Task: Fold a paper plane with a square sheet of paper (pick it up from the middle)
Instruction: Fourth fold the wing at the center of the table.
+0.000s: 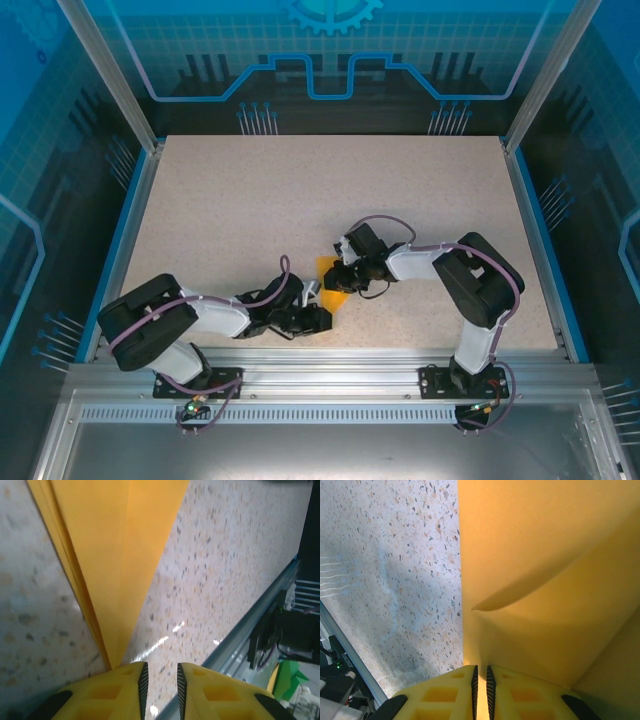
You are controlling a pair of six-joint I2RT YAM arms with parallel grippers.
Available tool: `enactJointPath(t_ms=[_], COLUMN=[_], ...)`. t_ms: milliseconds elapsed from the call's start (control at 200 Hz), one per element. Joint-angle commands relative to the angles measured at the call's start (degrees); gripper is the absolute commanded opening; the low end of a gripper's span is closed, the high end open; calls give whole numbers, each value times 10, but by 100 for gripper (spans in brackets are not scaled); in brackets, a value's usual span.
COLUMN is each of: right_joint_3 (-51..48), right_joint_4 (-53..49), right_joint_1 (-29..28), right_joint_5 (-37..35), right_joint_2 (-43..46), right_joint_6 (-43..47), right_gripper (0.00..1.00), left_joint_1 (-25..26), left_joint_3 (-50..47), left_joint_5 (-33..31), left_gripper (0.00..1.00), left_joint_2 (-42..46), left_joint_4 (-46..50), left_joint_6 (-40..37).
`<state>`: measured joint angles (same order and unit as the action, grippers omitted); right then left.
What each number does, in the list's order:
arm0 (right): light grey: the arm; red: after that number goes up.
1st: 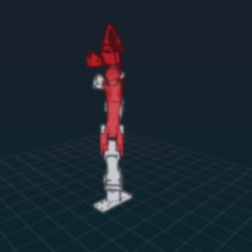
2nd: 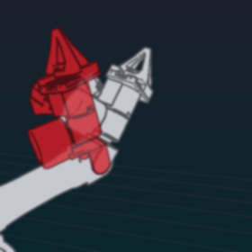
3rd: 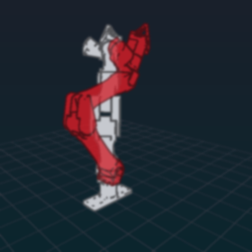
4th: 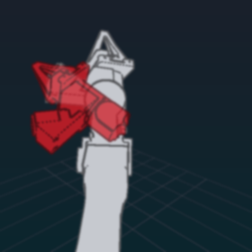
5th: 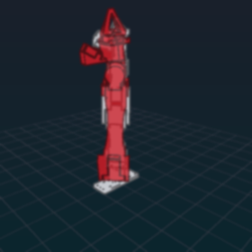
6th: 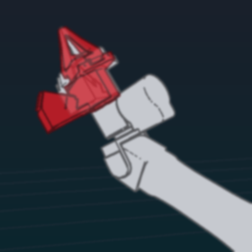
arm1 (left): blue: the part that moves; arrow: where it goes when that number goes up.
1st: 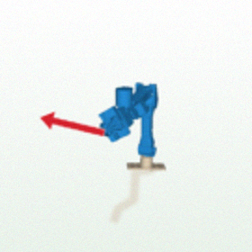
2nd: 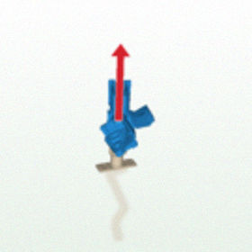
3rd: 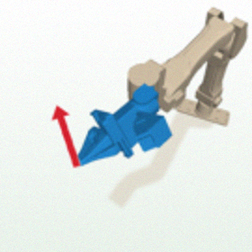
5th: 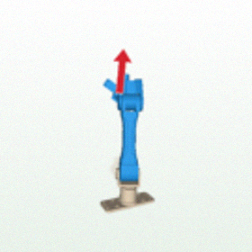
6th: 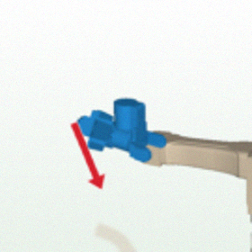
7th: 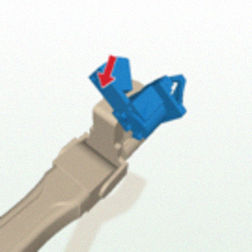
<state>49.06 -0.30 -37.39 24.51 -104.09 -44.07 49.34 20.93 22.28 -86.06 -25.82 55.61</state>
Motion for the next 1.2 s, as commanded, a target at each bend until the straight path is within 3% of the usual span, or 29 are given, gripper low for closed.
enactJointPath(t_ms=[0,135,295,680,990,1195], right_joint_3=[-29,-29,-27,-27,-24,-21], right_joint_4=[-62,-65,-62,-59,-43,-42], right_joint_1=[10,11,11,11,11,11], right_joint_5=[-49,-50,-47,-42,-24,-16], right_joint_2=[-20,-15,-15,-15,-20,-21], right_joint_6=[5,6,4,0,-6,-5], right_gripper=[16,16,16,16,16,17], left_joint_1=[14,-5,-91,-104,-89,-79], left_joint_3=[-28,1,7,79,98,104], left_joint_5=[32,-27,-2,63,83,56], left_gripper=[26,26,25,26,26,25], left_joint_2=[55,185,234,49,-36,-83], left_joint_4=[78,209,199,47,23,31], left_joint_6=[7,-35,-45,-44,-49,-48])
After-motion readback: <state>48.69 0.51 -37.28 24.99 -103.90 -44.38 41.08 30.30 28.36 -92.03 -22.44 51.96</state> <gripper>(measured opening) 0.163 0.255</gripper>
